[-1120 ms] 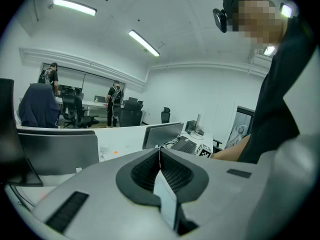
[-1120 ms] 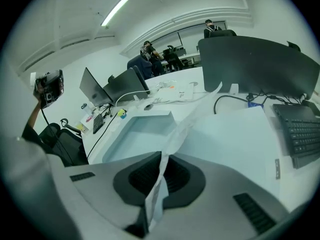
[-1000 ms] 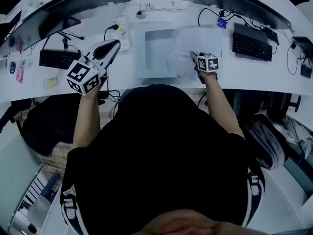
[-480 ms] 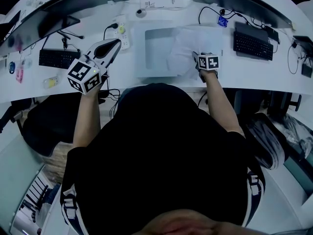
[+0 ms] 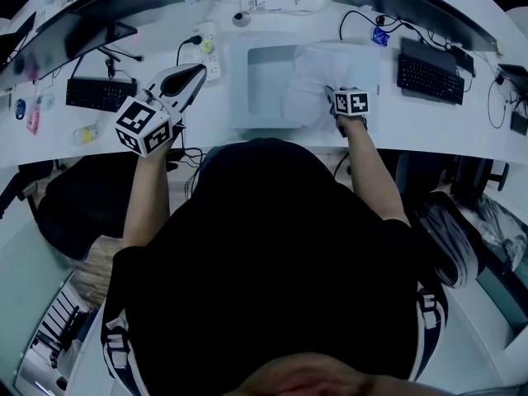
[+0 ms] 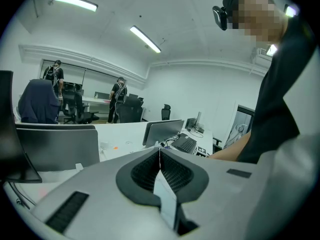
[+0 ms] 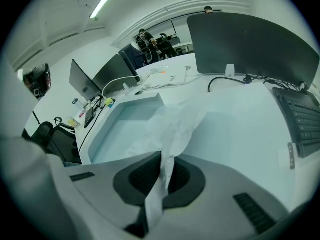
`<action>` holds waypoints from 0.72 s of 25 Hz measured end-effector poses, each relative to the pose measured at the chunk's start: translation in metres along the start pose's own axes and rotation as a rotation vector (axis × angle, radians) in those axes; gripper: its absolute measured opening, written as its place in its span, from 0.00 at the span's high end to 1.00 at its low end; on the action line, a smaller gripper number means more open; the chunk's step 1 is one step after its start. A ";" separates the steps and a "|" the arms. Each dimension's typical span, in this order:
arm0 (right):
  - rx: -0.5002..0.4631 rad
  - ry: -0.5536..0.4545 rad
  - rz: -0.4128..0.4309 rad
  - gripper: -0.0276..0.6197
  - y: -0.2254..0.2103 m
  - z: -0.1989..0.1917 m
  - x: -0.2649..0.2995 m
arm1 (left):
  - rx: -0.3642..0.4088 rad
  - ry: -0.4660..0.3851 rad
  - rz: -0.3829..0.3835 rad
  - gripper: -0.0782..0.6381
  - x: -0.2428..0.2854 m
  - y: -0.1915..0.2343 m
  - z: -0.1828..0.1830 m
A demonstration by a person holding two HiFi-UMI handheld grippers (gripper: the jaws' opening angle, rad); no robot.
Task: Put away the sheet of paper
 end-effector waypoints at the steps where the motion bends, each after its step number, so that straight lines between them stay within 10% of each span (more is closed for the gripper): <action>1: -0.004 0.002 0.002 0.93 0.001 0.001 0.001 | -0.002 0.001 0.000 0.86 0.000 0.000 -0.001; 18: -0.037 0.028 0.029 0.93 0.013 0.011 0.018 | -0.015 0.017 0.010 0.86 -0.001 0.004 -0.005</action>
Point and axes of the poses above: the fingertips, and each gripper's own axes: x forward along the fingers, y to its left, z out of its top, the point moved 8 cm from there along -x, backward along the fingers, and after that the axes turned 10 degrees about x, right-handed, at the moved point
